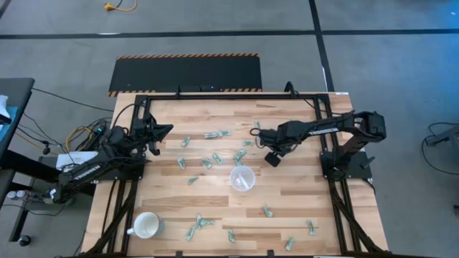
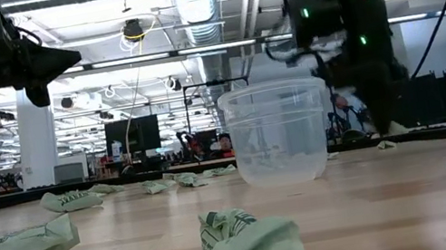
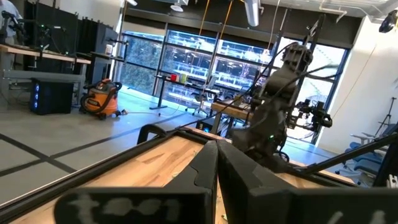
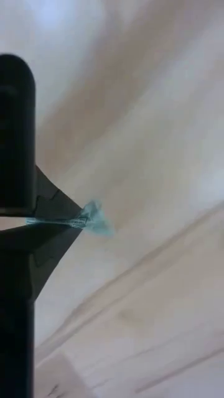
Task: Pick and place Stevia / Truvia into bins
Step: Put the stevia packet into the transparent container
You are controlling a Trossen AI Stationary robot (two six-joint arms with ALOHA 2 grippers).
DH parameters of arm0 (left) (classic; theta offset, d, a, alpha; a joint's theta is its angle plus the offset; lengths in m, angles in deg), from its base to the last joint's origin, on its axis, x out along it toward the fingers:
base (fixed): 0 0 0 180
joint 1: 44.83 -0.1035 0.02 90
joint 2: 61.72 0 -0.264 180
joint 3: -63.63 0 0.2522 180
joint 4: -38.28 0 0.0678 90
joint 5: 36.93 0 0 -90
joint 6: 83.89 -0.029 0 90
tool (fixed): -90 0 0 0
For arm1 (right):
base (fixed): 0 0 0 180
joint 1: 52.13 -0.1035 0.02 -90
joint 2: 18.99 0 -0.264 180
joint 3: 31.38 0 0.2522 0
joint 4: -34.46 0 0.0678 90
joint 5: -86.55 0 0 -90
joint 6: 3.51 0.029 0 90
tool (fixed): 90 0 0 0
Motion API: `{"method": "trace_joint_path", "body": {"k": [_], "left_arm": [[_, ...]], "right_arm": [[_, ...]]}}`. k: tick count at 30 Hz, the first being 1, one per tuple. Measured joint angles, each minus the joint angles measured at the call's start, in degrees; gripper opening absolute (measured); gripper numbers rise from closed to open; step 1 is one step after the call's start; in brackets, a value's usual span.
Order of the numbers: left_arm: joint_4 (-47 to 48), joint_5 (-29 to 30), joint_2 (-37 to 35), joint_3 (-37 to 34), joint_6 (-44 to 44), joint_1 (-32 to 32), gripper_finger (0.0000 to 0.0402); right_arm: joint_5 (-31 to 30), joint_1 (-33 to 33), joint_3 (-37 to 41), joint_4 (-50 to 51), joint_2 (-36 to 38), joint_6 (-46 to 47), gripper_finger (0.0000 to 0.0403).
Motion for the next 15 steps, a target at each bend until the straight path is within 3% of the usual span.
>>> {"method": "trace_joint_path", "body": {"k": [7,11,15], "left_arm": [[0.00,0.02,0.02,0.00,0.02,-0.02,0.0000],[0.02,0.02,0.00,0.00,0.04,-0.02,0.0000],[0.04,0.02,0.02,0.00,0.06,0.00,0.0000]], "right_arm": [[-2.65,-8.98,-9.13,-2.59,4.33,1.16,0.0002],[-3.11,-13.94,-11.81,-11.72,5.16,-1.14,0.0007],[0.51,-17.21,-11.88,-20.92,5.11,-5.42,0.0006]]}}
